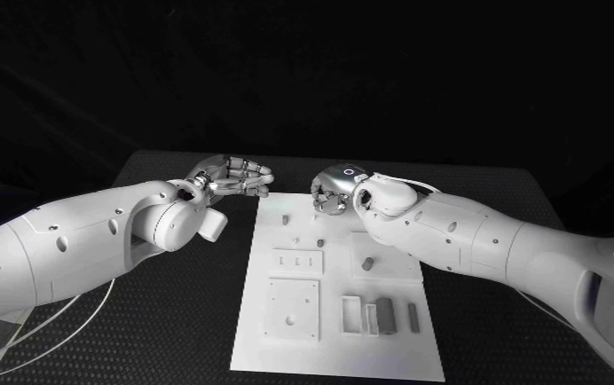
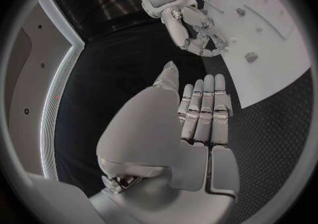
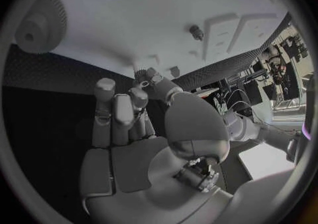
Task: Assemble the parts on the task board
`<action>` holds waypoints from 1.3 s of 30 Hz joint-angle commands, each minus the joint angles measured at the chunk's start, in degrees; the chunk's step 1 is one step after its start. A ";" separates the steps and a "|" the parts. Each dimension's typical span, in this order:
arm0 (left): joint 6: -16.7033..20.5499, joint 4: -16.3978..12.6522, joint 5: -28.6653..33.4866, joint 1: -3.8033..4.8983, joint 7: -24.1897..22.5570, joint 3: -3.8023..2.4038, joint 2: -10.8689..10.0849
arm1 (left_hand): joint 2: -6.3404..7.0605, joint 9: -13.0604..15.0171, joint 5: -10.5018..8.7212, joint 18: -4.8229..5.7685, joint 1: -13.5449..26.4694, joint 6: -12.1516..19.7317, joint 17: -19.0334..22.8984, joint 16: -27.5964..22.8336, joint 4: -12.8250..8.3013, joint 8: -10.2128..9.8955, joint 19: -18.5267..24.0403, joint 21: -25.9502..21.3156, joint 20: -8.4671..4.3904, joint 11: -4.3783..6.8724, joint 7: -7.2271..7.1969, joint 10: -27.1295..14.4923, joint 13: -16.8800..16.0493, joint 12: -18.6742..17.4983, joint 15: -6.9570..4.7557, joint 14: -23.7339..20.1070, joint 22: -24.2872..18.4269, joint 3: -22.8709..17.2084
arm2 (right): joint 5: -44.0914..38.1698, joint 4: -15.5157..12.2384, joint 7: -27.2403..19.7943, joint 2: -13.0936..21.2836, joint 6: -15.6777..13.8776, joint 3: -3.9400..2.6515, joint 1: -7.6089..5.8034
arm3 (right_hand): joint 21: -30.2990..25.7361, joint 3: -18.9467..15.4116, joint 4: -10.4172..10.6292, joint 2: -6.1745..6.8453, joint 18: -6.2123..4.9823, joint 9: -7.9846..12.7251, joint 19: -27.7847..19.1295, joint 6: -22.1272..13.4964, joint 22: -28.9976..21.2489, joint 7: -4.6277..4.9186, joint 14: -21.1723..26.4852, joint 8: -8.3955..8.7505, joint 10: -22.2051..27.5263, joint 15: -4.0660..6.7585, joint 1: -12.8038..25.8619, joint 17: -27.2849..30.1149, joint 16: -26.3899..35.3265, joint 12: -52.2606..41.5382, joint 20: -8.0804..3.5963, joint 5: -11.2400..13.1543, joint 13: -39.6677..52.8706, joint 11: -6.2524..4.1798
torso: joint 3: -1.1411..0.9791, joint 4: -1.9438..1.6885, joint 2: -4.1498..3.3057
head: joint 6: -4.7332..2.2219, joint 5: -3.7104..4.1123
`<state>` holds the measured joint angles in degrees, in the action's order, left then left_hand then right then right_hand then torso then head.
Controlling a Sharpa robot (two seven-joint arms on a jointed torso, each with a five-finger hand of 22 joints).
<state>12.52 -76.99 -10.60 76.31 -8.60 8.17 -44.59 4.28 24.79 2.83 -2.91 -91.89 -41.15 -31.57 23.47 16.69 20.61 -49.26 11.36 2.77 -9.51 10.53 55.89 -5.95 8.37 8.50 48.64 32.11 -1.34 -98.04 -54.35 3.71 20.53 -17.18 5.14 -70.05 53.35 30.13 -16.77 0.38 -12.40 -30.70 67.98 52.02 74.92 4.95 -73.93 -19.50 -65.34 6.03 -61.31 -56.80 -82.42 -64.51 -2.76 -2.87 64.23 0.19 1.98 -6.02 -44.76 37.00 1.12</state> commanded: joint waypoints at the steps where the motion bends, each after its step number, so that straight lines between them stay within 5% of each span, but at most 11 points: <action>1: -0.87 -0.34 -0.15 0.27 -0.62 -0.04 0.00 | -0.03 -0.06 0.01 0.05 0.56 0.37 -0.09 -0.33 0.01 -0.19 -0.36 -0.35 0.06 0.25 0.18 -0.20 0.09 -0.23 0.04 0.46 -0.05 0.45 | -2.15 -0.08 1.54 -0.10 -1.78 -0.01 0.00 | 0.20 0.09 0.20 0.34 -2.60 0.04 0.10 1.12 1.04 1.58 -0.43 0.24 -0.22 0.04 0.34 0.05 -0.18 0.37 -0.40 -0.02 -0.10 -0.12 | 0.11 0.06 -0.31 | -0.16 -0.09; 14: -0.90 -0.23 -0.15 0.49 -0.53 -0.04 0.02 | -0.01 -0.07 0.01 0.06 0.60 0.36 -0.14 -0.40 0.01 -0.20 -0.36 -0.39 0.06 0.24 0.19 -0.17 0.11 -0.28 0.04 0.46 -0.07 0.46 | -2.17 0.75 1.33 -0.54 -0.33 -0.01 -0.07 | 0.16 0.20 0.20 0.52 -2.60 0.05 0.15 0.90 0.99 1.66 -0.36 0.51 -0.29 -0.02 0.44 0.34 -0.08 0.48 -0.44 -0.02 -0.18 -0.05 | 0.31 -0.30 -0.71 | -0.16 0.02; 21: -0.94 -0.10 -0.15 0.49 -0.44 -0.03 0.04 | 0.00 -0.08 0.01 0.07 0.63 0.36 -0.16 -0.44 0.01 -0.22 -0.36 -0.41 0.06 0.24 0.19 -0.16 0.12 -0.31 0.05 0.46 -0.08 0.47 | -2.16 1.17 1.38 -0.49 0.70 0.00 -0.07 | 0.14 0.22 0.24 0.54 -2.60 0.04 0.16 0.88 0.98 1.68 -0.34 0.57 -0.31 -0.05 0.53 0.40 -0.05 0.51 -0.44 -0.02 -0.21 -0.02 | 0.27 0.00 -0.72 | -0.08 -0.04; 36: -0.95 0.23 -0.15 0.49 -0.42 -0.03 0.14 | 0.03 -0.11 0.01 0.08 0.70 0.38 -0.22 -0.53 0.01 -0.25 -0.37 -0.46 0.07 0.22 0.20 -0.17 0.14 -0.40 0.06 0.47 -0.09 0.49 | -1.12 1.66 1.13 -1.04 0.76 0.04 -0.05 | 0.06 0.25 0.29 0.60 -2.60 0.01 0.15 0.83 0.94 1.73 -0.28 0.73 -0.35 -0.10 0.84 0.59 0.02 0.59 -0.42 -0.02 -0.26 0.03 | 0.23 -0.27 -0.81 | -0.06 0.10; 39: -1.02 0.25 -0.15 0.49 -0.40 -0.03 0.27 | 0.04 -0.11 0.01 0.08 0.71 0.38 -0.23 -0.55 0.01 -0.26 -0.36 -0.47 0.07 0.22 0.20 -0.17 0.15 -0.41 0.06 0.47 -0.10 0.50 | -0.40 2.13 1.03 -1.44 0.47 0.10 -0.02 | -0.08 0.31 0.28 1.44 -2.60 0.42 0.14 -1.00 0.89 2.19 -0.11 1.99 -0.29 -0.45 1.15 0.92 0.16 0.75 -0.42 -0.02 -0.33 0.43 | 0.24 -0.25 -0.83 | -0.14 -0.05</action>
<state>12.39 -76.65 -10.61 76.69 -8.52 8.19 -44.51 4.29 24.75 2.83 -2.63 -91.89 -41.15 -31.71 23.24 16.84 20.61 -49.26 11.14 2.77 -9.51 10.53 55.89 -5.86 8.15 8.50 48.63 32.08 -1.19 -98.98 -52.34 4.84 19.23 -16.98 5.22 -70.09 53.35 30.30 -16.59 1.55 -12.39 -30.35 68.30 50.65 74.93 6.33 -73.96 -17.61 -65.48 5.88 -60.15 -55.90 -82.42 -64.02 -2.83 -2.88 63.96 0.31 2.20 -6.28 -45.55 36.93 1.14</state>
